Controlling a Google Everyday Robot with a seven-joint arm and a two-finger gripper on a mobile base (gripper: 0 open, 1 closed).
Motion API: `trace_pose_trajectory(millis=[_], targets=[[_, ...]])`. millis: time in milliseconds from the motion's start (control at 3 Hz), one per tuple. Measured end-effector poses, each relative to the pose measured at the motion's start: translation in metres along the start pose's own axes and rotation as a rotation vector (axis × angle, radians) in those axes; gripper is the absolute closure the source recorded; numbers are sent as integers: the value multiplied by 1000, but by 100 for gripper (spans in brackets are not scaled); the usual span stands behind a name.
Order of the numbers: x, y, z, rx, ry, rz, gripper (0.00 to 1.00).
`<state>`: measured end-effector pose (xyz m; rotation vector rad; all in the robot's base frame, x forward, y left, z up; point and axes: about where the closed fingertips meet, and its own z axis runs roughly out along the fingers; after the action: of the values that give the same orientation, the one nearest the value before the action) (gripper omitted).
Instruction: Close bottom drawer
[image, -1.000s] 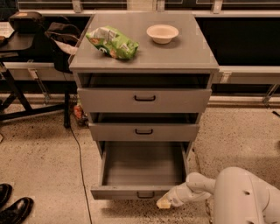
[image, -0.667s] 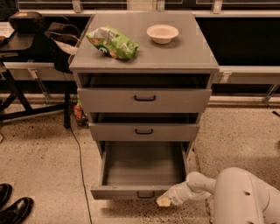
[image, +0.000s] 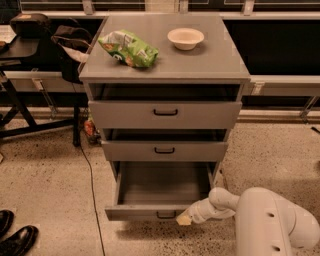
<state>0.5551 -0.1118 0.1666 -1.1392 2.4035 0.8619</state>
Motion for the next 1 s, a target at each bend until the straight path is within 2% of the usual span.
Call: trace_pose_trajectory(millis=[333, 667, 1000], targets=[[0, 1, 0, 1, -1, 0, 100], [-28, -19, -4, 89, -43, 31, 100], [-50, -28, -10, 152, -68, 51, 100]])
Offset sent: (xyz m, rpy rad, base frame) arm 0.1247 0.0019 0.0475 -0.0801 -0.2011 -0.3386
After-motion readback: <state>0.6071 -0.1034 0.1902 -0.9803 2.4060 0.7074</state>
